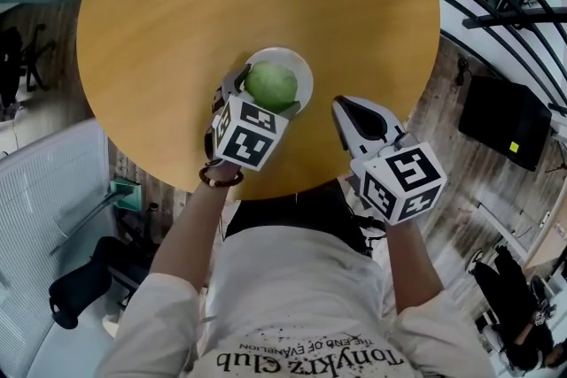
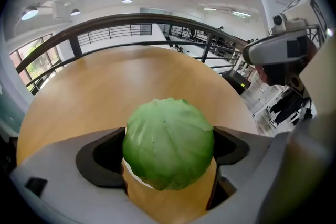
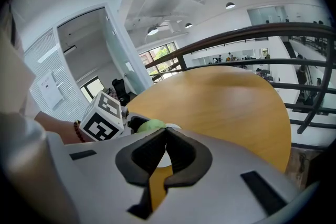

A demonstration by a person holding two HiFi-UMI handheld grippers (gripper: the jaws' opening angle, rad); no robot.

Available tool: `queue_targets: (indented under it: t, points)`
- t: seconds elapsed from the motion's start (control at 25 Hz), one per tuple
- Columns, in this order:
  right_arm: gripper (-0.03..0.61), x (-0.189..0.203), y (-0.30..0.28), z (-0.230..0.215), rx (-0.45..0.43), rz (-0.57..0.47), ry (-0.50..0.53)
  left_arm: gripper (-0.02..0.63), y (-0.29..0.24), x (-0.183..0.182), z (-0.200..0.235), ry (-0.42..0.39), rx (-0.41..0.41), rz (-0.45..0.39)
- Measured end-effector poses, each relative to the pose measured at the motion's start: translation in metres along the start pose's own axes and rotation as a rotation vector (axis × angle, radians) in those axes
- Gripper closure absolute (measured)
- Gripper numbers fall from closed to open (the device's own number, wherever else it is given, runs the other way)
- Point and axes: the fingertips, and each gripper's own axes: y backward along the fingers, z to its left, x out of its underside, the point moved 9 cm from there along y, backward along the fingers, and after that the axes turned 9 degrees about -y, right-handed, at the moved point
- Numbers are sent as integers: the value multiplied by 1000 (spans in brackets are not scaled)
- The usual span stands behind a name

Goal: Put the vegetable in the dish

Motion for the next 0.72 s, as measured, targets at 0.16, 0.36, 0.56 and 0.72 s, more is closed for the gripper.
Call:
queue_targets:
  t: [0.16, 0.36, 0.56, 0.72]
  points:
    - [555, 5, -2, -1, -1, 14, -12, 126, -9, 2, 4, -18, 6, 26]
    - [555, 6, -3, -4, 4, 18, -20, 126, -16, 4, 8, -21, 10, 42]
    - [555, 4, -4, -7, 9, 17, -29, 126, -21, 4, 8, -40, 11, 56]
    - [555, 6, -4, -11, 8, 19, -35, 126, -26, 4, 7, -45, 14, 63]
